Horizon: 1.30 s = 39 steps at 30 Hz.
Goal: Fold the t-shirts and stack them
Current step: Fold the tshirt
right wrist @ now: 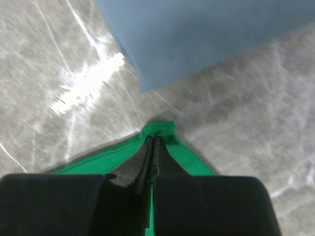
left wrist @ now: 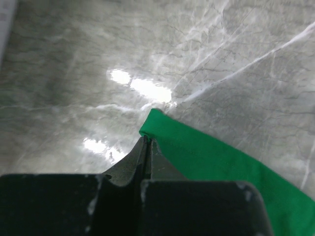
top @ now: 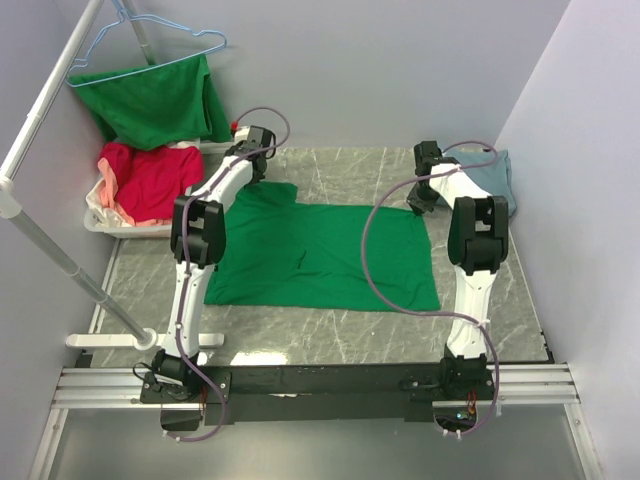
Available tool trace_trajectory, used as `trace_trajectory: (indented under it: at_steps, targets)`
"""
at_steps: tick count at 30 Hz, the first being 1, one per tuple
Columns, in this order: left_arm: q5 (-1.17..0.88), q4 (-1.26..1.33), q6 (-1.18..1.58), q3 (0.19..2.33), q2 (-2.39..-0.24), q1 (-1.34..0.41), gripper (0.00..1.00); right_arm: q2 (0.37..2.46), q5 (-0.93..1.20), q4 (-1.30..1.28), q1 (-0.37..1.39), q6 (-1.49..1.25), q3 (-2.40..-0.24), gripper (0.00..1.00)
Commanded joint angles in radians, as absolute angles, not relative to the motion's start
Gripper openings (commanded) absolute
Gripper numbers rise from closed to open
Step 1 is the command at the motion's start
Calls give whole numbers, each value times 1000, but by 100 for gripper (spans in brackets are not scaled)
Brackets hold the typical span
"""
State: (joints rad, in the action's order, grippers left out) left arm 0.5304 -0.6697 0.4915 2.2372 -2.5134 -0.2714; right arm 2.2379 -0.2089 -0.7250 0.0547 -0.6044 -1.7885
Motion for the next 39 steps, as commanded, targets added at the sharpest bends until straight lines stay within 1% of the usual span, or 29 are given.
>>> trace_trajectory:
  at_steps: [1, 15, 21, 30, 39]
  targets:
    - [572, -624, 483, 2204, -2366, -267, 1, 2108, -265, -718, 40, -607, -1753, 0]
    - [606, -635, 488, 2138, -2255, -268, 1, 1951, -261, -693, 31, -600, -1655, 0]
    - [626, -660, 506, 2086, -2157, -276, 1, 1879, -239, -667, 31, -601, -1562, 0]
    - [632, -715, 546, 1950, -2013, -299, 1, 1753, -206, -618, 31, -601, -1379, 0]
    - [669, -805, 667, 1726, -1907, -356, 1, 1631, -198, -589, 31, -594, -1221, 0]
